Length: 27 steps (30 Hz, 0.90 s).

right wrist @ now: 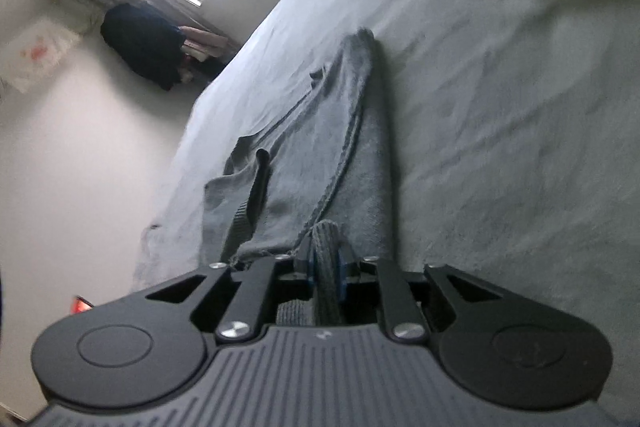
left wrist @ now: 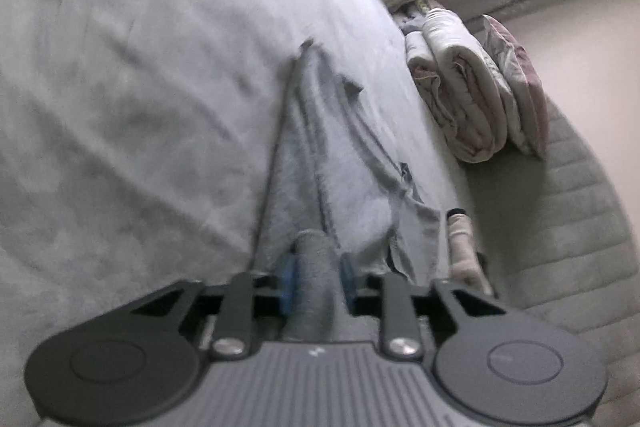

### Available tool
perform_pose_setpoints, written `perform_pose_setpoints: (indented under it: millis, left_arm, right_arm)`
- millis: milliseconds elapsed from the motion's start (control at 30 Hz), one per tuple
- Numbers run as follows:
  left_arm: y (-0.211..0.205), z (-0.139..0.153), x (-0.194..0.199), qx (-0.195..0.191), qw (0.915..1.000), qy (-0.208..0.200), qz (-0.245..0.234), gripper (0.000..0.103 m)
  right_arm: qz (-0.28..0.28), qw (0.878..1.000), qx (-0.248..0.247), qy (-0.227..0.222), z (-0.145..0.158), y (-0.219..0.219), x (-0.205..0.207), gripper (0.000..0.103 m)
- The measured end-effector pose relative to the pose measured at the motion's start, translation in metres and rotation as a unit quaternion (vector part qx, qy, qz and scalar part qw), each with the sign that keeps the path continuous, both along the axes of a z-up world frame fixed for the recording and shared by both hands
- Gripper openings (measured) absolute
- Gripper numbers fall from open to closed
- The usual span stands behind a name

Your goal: Fold clothes

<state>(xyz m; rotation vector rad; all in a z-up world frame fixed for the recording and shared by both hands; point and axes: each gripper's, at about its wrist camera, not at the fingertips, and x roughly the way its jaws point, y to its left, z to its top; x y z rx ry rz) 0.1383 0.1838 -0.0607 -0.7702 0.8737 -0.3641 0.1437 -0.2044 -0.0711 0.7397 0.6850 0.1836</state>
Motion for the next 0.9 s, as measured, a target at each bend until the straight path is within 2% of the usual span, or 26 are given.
perform_pose_setpoints:
  millis: [67, 100, 233, 333, 367, 433, 467, 567, 633, 667, 700, 733, 800, 867, 900]
  left_arm:
    - [-0.007, 0.017, -0.012, 0.051, 0.9978, -0.042, -0.008, 0.024]
    - [-0.014, 0.024, -0.02, 0.074, 0.9951, -0.062, -0.021, 0.024]
    - [-0.037, 0.029, -0.044, 0.139, 0.9826, -0.096, -0.078, 0.023]
    - [-0.044, 0.017, -0.057, 0.173, 0.9757, -0.102, -0.087, 0.023]
    - [-0.042, 0.011, -0.062, 0.175, 0.9758, -0.104, -0.08, 0.021]
    - [-0.032, 0.005, -0.063, 0.159, 0.9805, -0.097, -0.063, 0.011]
    - [-0.026, 0.003, -0.063, 0.149, 0.9831, -0.093, -0.054, 0.008]
    - [-0.009, 0.001, -0.067, 0.123, 0.9885, -0.082, -0.03, 0.008]
    - [0.0, 0.003, -0.072, 0.109, 0.9913, -0.071, -0.017, 0.008]
    - [0.002, 0.006, -0.075, 0.108, 0.9917, -0.068, -0.013, 0.008]
    - [0.004, 0.009, -0.079, 0.107, 0.992, -0.066, -0.01, 0.008]
    - [0.006, 0.012, -0.083, 0.106, 0.9925, -0.061, -0.008, 0.01]
    - [0.013, 0.015, -0.088, 0.097, 0.9943, -0.044, -0.003, 0.028]
    - [0.023, 0.013, -0.09, 0.073, 0.9972, -0.016, -0.004, 0.038]
    - [0.03, 0.01, -0.089, 0.055, 0.9984, -0.001, -0.009, 0.043]
  right_arm:
    - [-0.009, 0.999, -0.05, -0.013, 0.007, 0.008, -0.006, 0.041]
    - [-0.012, 0.996, -0.084, -0.029, 0.013, 0.015, -0.014, 0.043]
    - [0.034, 0.98, -0.18, -0.078, 0.026, 0.051, -0.045, 0.044]
    - [0.073, 0.969, -0.221, -0.09, 0.02, 0.074, -0.06, 0.044]
    - [0.081, 0.967, -0.227, -0.087, 0.016, 0.078, -0.061, 0.044]
    - [0.079, 0.966, -0.234, -0.081, 0.003, 0.078, -0.066, 0.044]
    - [0.075, 0.966, -0.234, -0.082, -0.004, 0.074, -0.069, 0.041]
    - [0.073, 0.967, -0.229, -0.089, -0.009, 0.06, -0.073, 0.037]
    - [0.067, 0.968, -0.228, -0.083, -0.003, 0.056, -0.072, 0.04]
    - [0.058, 0.969, -0.229, -0.077, -0.001, 0.054, -0.072, 0.048]
    - [0.049, 0.969, -0.23, -0.072, 0.001, 0.052, -0.072, 0.05]
    - [0.045, 0.973, -0.219, -0.065, 0.002, 0.047, -0.074, 0.052]
    - [0.04, 0.981, -0.182, -0.049, 0.005, 0.034, -0.08, 0.054]
    - [0.036, 0.991, -0.122, -0.029, 0.006, 0.018, -0.086, 0.066]
    - [0.036, 0.995, -0.089, -0.018, 0.006, 0.01, -0.088, 0.068]
